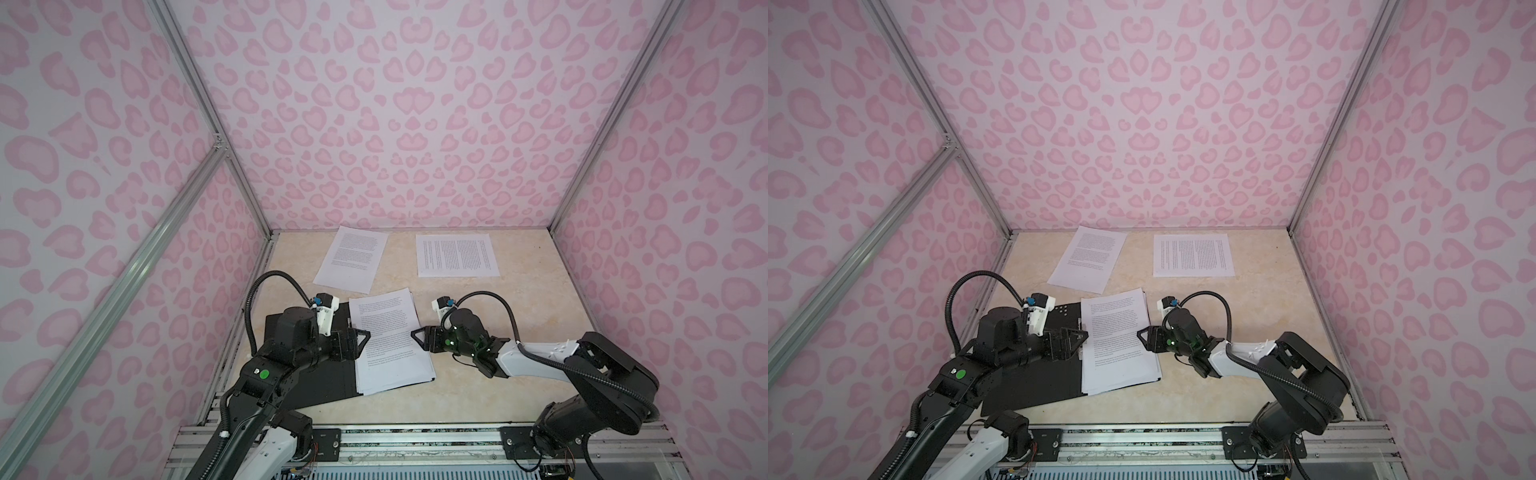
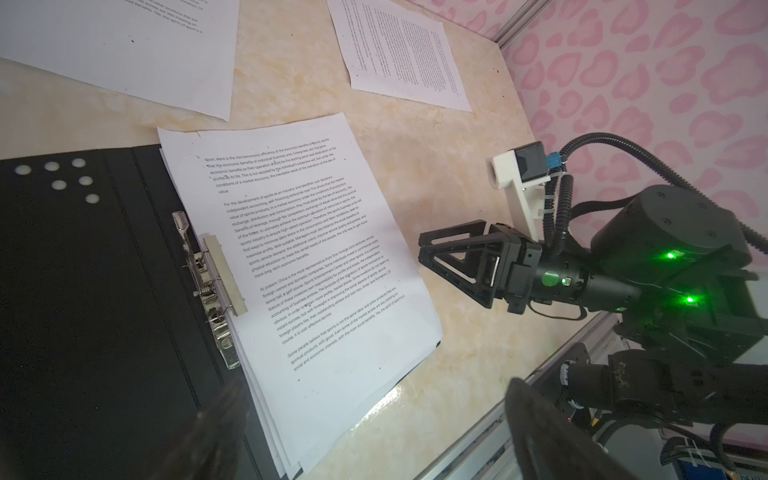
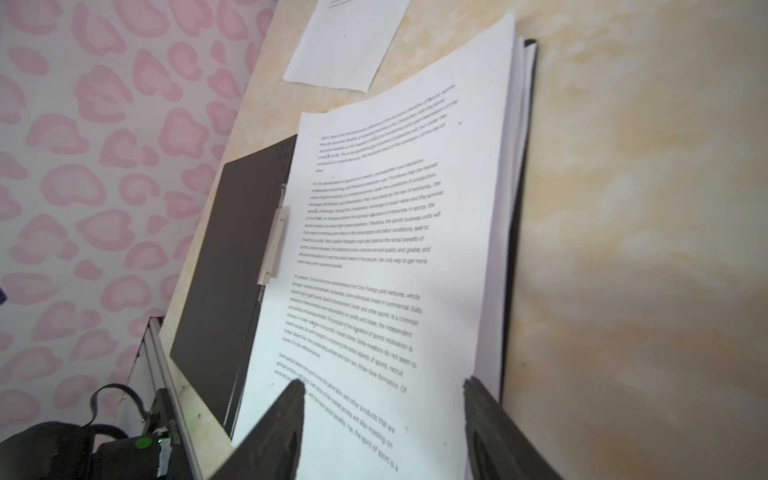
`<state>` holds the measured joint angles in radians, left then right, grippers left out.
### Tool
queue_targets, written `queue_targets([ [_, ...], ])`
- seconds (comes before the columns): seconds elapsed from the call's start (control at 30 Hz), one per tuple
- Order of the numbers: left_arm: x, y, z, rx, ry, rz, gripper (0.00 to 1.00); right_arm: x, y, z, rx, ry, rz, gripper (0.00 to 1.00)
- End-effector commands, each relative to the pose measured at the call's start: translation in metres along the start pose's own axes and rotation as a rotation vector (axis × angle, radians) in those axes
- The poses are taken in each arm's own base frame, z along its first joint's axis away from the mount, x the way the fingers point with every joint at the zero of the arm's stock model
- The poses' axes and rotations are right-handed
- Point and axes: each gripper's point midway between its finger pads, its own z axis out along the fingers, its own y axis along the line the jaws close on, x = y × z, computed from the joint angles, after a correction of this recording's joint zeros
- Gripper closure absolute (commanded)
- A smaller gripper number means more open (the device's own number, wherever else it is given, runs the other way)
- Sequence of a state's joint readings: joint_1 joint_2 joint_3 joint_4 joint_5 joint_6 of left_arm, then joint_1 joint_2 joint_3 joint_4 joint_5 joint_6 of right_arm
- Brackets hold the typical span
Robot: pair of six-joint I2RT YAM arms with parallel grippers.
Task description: Put the files into the folder
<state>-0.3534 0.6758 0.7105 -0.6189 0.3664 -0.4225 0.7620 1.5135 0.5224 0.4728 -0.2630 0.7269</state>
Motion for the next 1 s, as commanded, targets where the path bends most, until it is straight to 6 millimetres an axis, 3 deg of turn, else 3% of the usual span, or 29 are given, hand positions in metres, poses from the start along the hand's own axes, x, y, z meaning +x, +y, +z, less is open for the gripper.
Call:
queue_targets([
  [0.0,-0.002,0.000,0.000,-0.001,-0.006,0.005,0.03,0.012,-0.020,-0.003,0.095,0.004,-0.019,0.38],
  [0.23,-0.001,0.000,0.000,-0.002,-0.004,0.003,0.03,0.038,-0.028,-0.001,0.123,0.031,0.012,0.38],
  [0.47,-0.001,0.000,0.000,-0.002,-0.004,0.002,0.03,0.059,-0.017,0.003,0.105,0.065,0.012,0.39],
  [0.97,-0.002,0.000,-0.001,-0.001,-0.010,0.002,0.03,0.055,-0.004,0.001,0.132,0.049,-0.048,0.42],
])
